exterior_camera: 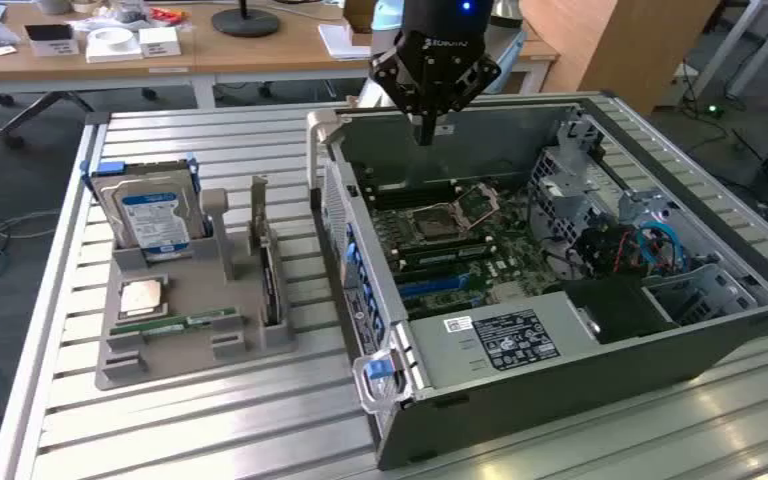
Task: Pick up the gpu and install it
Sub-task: 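Reach for the gpu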
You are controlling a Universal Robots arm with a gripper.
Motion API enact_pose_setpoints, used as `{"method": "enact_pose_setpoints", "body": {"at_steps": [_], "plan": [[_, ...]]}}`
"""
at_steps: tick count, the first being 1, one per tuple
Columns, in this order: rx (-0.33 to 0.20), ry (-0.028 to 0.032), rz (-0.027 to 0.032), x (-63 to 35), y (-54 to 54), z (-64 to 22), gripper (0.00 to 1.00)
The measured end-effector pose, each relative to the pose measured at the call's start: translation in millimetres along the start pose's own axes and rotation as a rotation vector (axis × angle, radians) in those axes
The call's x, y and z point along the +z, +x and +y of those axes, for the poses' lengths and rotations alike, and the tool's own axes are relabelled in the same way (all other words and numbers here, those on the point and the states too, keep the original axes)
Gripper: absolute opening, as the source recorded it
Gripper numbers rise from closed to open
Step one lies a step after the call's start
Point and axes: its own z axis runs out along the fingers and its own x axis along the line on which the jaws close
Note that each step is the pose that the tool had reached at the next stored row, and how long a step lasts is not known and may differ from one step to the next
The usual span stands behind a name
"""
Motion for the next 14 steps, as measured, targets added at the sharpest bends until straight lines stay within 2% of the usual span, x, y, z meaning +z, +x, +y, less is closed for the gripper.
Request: {"method": "enact_pose_setpoints", "body": {"at_steps": [14], "plan": [[0.0, 0.0, 0.0, -0.1, 5.0, -0.4, 0.11]]}}
